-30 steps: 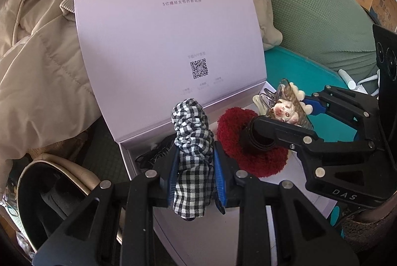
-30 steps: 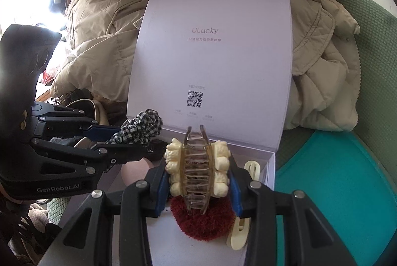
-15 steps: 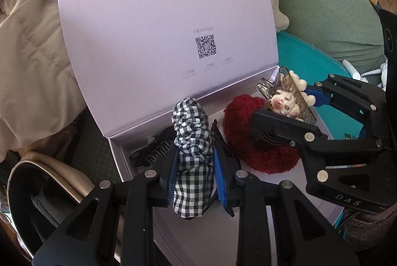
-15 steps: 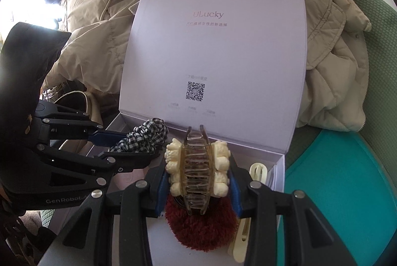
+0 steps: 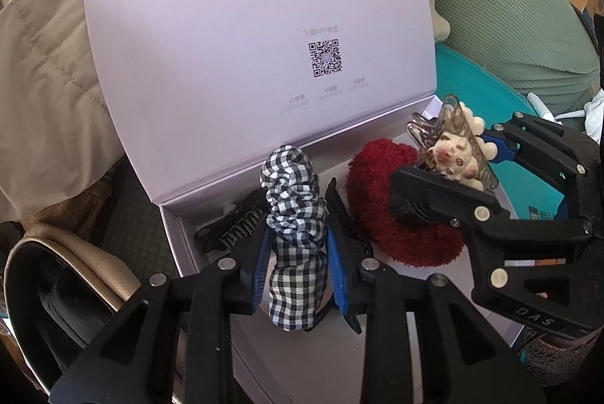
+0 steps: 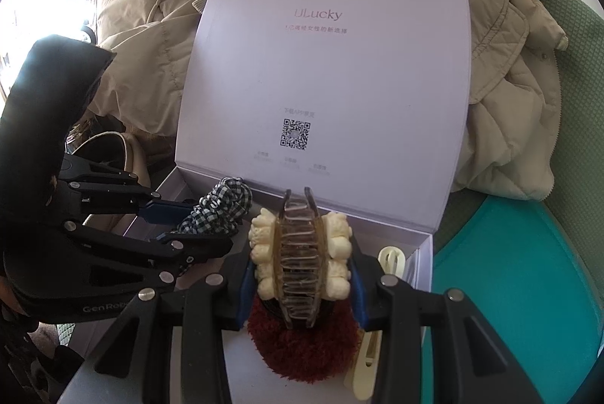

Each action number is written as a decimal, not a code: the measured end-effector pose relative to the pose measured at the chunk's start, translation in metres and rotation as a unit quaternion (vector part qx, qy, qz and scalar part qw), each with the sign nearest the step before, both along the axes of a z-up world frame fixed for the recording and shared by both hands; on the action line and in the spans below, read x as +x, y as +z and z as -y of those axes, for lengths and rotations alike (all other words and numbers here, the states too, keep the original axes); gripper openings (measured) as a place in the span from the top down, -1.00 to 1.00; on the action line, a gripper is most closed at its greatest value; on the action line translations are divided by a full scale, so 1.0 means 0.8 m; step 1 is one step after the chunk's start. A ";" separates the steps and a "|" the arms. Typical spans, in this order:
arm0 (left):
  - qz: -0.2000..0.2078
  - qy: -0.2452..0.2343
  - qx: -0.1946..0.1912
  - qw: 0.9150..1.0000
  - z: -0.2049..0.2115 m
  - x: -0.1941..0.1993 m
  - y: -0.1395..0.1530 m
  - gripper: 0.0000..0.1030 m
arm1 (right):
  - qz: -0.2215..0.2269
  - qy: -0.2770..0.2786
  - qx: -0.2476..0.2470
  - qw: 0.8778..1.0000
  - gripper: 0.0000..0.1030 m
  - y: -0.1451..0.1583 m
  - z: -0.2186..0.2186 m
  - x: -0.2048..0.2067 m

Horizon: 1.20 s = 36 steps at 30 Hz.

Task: Organize objects
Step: 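Lower the gingham scrunchie and pearl claw clip into the white box, then open both tools to release the scrunchie and claw clip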

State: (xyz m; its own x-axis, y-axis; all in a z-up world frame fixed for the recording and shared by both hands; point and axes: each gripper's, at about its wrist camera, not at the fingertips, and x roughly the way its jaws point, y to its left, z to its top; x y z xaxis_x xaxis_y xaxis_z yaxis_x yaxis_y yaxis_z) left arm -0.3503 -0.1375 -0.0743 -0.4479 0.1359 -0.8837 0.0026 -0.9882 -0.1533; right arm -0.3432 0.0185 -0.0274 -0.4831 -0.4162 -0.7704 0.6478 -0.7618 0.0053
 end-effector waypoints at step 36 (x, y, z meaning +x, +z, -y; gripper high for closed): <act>-0.069 0.049 -0.036 0.996 0.009 0.060 0.116 -0.06 | -0.044 0.005 -0.001 0.999 0.08 0.079 -0.009 0.052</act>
